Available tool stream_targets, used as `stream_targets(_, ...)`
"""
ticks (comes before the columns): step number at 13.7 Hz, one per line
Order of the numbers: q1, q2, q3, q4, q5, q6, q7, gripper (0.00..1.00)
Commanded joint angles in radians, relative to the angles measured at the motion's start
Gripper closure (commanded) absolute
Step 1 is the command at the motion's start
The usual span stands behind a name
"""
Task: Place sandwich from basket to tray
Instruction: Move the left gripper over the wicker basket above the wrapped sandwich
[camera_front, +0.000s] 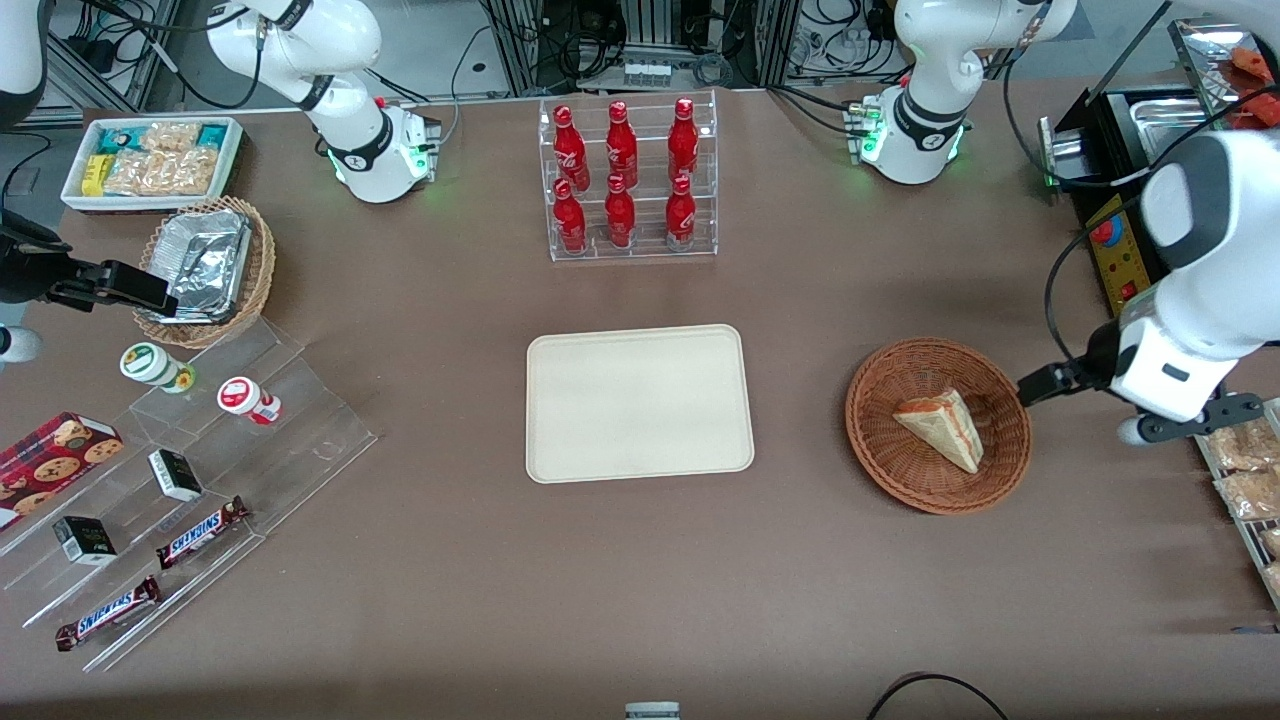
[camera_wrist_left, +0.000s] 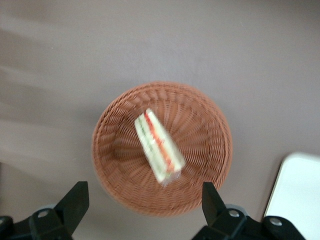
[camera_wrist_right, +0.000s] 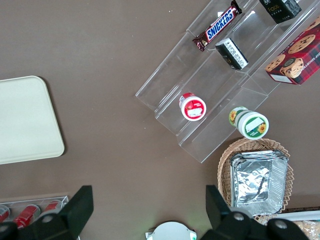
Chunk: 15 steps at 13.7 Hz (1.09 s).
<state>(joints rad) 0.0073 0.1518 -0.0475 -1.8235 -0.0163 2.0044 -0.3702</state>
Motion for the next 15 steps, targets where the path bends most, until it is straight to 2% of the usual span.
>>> stream_targets(1,-0.027,-0.032,-0.005,-0.146,0.012,0.152,-0.175,0.0)
stream_targets(6,-0.053,-0.063,-0.008,-0.391,0.013,0.44,-0.335,0.0)
stream_targets(9,-0.055,-0.084,-0.008,-0.451,0.013,0.451,-0.375,0.0)
stream_targets(15,-0.05,-0.075,-0.006,-0.453,-0.004,0.464,-0.418,0.0)
